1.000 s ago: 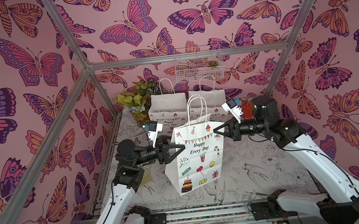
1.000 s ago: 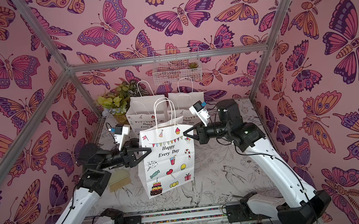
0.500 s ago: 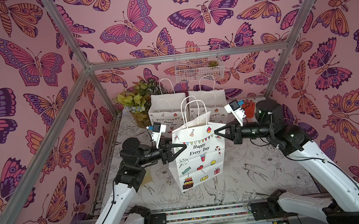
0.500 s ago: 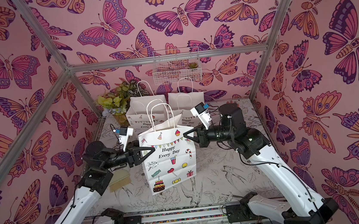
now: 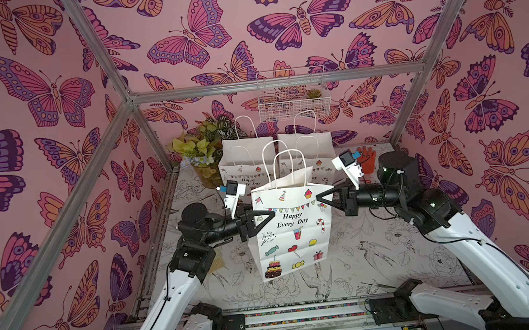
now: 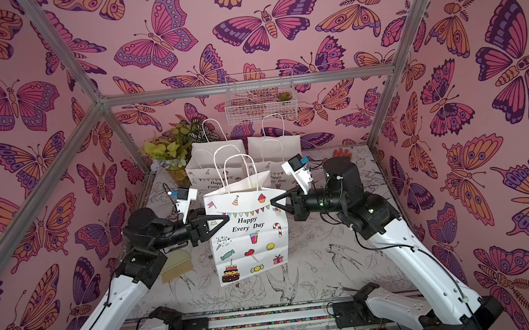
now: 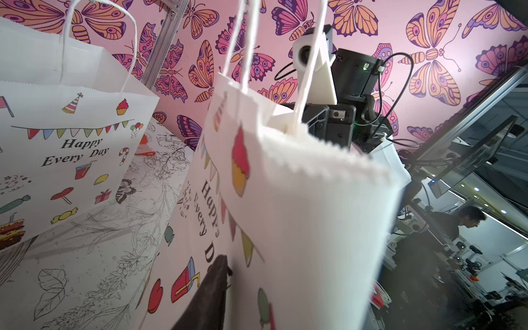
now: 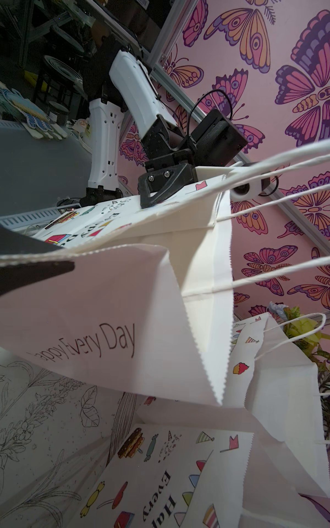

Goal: Put away the paper bag
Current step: Press the paper bag.

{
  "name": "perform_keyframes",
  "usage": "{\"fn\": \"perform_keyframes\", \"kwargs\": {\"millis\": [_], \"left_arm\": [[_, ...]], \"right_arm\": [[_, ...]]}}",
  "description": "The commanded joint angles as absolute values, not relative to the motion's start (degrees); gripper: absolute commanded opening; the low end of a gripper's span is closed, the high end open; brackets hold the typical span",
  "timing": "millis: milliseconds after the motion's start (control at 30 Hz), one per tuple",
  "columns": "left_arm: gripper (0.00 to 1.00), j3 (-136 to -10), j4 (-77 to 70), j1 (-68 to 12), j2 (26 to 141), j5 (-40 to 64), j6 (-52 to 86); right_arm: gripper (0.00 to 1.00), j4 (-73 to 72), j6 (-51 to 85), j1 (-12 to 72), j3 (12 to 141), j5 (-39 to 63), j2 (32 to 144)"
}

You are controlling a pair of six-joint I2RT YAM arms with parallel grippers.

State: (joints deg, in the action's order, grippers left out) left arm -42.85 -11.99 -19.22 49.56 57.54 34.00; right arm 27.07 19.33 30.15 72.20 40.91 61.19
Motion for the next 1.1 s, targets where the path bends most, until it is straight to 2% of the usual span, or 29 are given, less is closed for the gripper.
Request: {"fn": "perform_keyframes", "kwargs": {"millis": [0,133,333,467,567,700,800,900,1067], "left_arm": [[0.29,-43.4,-12.1,-20.1,49.2,57.6,33.4],[0.22,-43.4,-12.2,-20.5,49.7,57.6,33.5],[0.03,-43.1,-12.3,-20.6,50.2,58.1,33.7],[0.0,-42.4,-12.4,-20.5,50.0,58.6,34.2],[0.0,-42.4,-13.2,-20.1,51.0,60.4,35.4],[0.0,-42.3,-20.6,-17.9,53.5,64.1,41.2],[0.0,-43.4,-26.5,-15.8,56.3,67.8,46.3],[0.0,-45.7,-29.9,-14.0,59.3,71.6,50.2],[0.0,-49.4,-43.2,-12.7,64.3,75.8,62.3]], "right_arm": [[0.0,23.3,20.5,30.8,72.2,40.4,60.4],[0.0,22.9,20.6,31.4,72.0,40.3,60.7],[0.0,23.7,20.0,31.6,72.0,39.8,60.3],[0.0,25.5,18.6,31.6,71.9,38.4,59.3],[0.16,26.4,17.6,31.6,71.2,37.3,58.0],[0.66,26.5,16.8,31.5,69.3,34.0,55.2],[0.86,26.4,16.7,31.5,67.5,31.2,52.1],[1.0,26.6,15.9,31.3,65.4,28.5,48.3],[0.99,27.4,15.4,29.4,62.0,27.2,43.4]]}}
